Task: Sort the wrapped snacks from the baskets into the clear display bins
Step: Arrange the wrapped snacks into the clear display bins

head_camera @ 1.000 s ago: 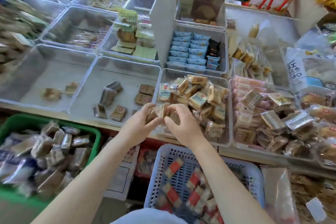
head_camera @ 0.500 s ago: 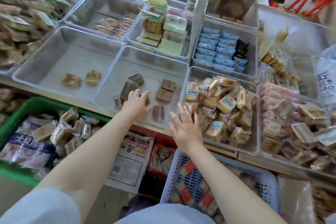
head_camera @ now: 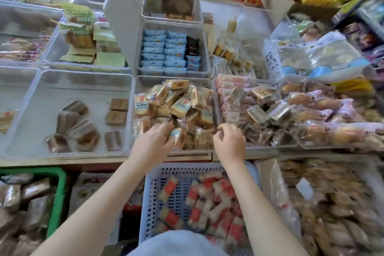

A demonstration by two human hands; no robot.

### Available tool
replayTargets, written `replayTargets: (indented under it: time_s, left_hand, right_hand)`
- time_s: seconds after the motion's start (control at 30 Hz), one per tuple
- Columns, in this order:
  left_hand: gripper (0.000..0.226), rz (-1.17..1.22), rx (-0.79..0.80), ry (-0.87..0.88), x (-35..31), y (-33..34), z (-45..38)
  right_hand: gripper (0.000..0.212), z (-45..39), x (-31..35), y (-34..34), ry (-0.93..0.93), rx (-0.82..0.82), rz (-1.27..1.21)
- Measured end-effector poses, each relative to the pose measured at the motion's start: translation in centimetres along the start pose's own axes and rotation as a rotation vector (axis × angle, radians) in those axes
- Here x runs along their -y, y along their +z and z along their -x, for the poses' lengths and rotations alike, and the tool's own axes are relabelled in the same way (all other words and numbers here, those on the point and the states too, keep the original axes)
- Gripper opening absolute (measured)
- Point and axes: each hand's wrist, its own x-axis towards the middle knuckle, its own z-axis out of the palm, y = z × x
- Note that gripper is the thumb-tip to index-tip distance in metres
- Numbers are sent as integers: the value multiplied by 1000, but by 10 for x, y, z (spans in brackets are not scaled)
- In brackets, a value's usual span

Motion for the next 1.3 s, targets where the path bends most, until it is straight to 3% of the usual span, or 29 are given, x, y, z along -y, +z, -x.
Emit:
replayTargets:
  time_s: [0.17, 0.33, 0.47, 0.6, 0.67, 0.83, 0.93, 1.13, 1.3]
  left_hand:
    - [45, -171, 157, 101, -60, 39, -18]
    - [51, -319, 186, 127, -91, 53, -19]
    - [42, -317, 165, 119, -99, 49, -12]
    - [47, -310, 110, 116, -95, 43, -5]
    - [61, -269, 56, 127, -89, 41, -1]
    - [83, -80, -21, 271, -77, 23, 14]
    - [81, 132, 51, 150, -57, 10, 29]
    - [70, 203, 6, -85, 24, -22, 55]
    - [64, 63, -124, -306, 126, -56, 47]
  right_hand:
    - [41, -28, -86, -41, 312, -125, 85]
    - [60, -62, -108, -38, 309, -80, 133]
    - [56, -70, -107, -28, 379, -106, 99]
    - [54, -48, -97, -41, 328, -198, -184]
    - [48, -27, -84, -55, 275, -70, -441]
    - [33, 23, -21, -71, 102, 462, -808]
    - [30, 34, 25, -60, 4, 639, -864]
    - [38, 40, 104, -12, -111, 760, -690]
    - [16, 39, 144, 19, -90, 702, -571]
